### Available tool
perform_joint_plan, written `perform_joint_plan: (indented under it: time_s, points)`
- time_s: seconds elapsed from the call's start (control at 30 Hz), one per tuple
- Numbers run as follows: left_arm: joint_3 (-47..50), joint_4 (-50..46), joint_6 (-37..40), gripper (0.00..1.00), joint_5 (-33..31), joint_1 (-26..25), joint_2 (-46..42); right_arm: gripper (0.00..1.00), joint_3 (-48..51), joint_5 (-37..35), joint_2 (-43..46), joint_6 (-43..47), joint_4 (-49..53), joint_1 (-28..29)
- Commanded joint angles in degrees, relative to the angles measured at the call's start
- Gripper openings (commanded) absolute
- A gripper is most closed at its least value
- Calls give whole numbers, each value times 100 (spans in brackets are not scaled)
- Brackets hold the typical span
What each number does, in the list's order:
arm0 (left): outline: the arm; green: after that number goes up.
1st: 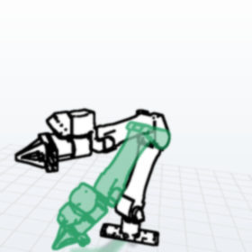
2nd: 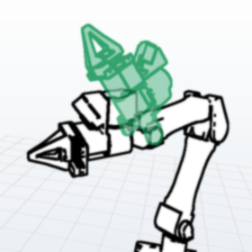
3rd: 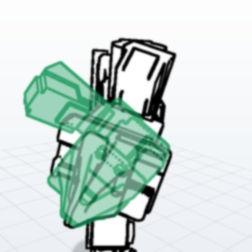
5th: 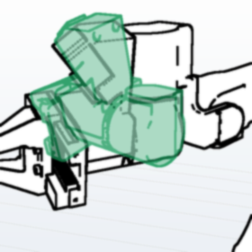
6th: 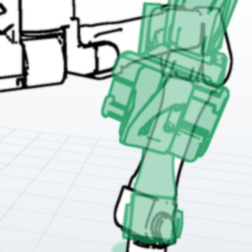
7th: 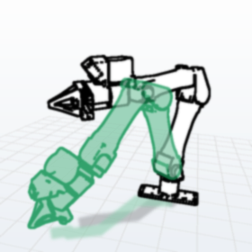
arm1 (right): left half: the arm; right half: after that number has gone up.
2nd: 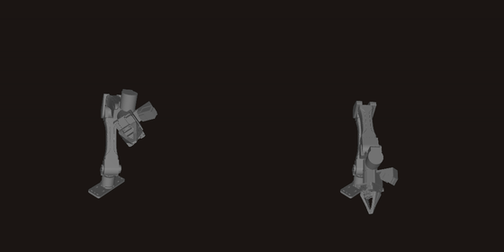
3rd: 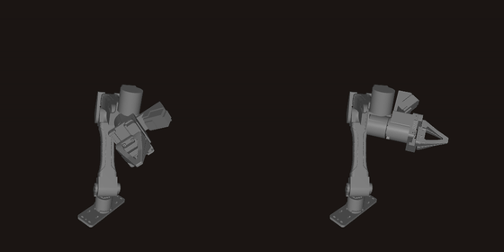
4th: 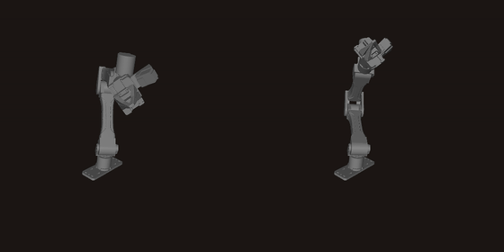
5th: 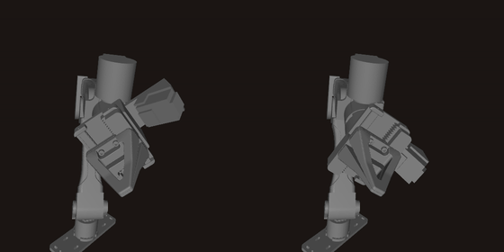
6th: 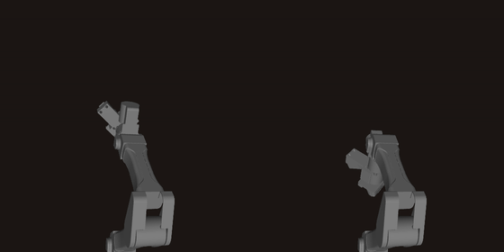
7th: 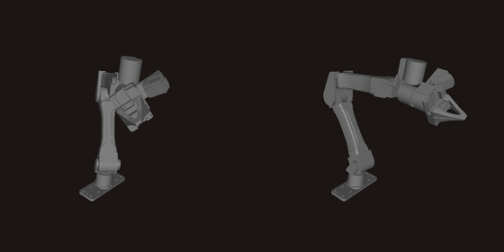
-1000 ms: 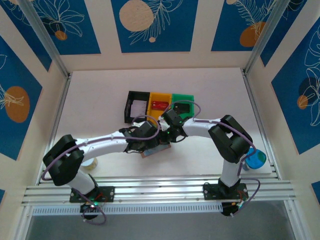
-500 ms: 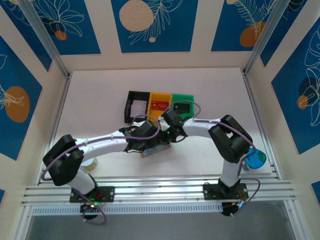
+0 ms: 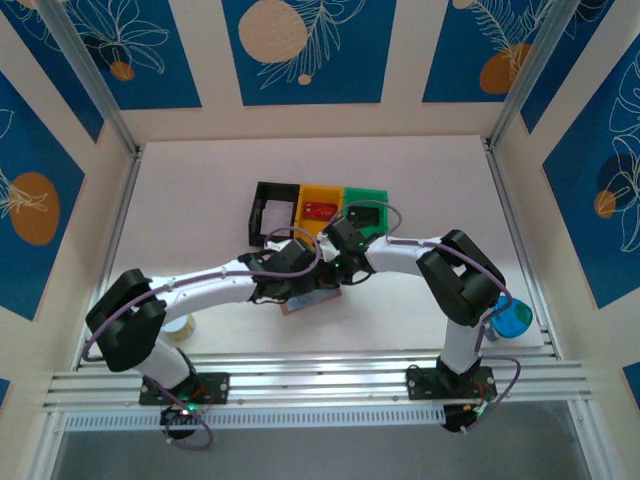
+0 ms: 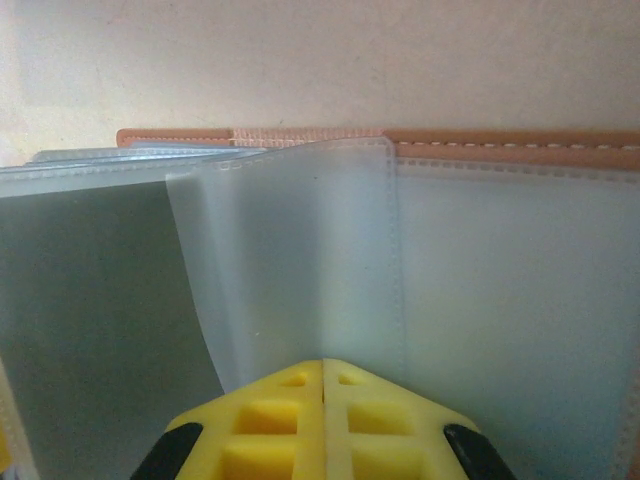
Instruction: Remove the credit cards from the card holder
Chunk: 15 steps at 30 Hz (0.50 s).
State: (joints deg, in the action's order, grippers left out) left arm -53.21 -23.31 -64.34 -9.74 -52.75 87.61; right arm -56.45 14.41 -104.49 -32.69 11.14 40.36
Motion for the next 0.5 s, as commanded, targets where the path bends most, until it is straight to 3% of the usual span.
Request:
perform_joint_plan:
  time_s: [0.0, 0.47]
  points:
    - [-392, 584, 49, 49, 87, -74, -112, 0, 11, 79, -72, -36, 3, 113]
    - [-471, 309, 159, 48, -90, -69, -256, 0, 11, 79, -63, -36, 11, 112]
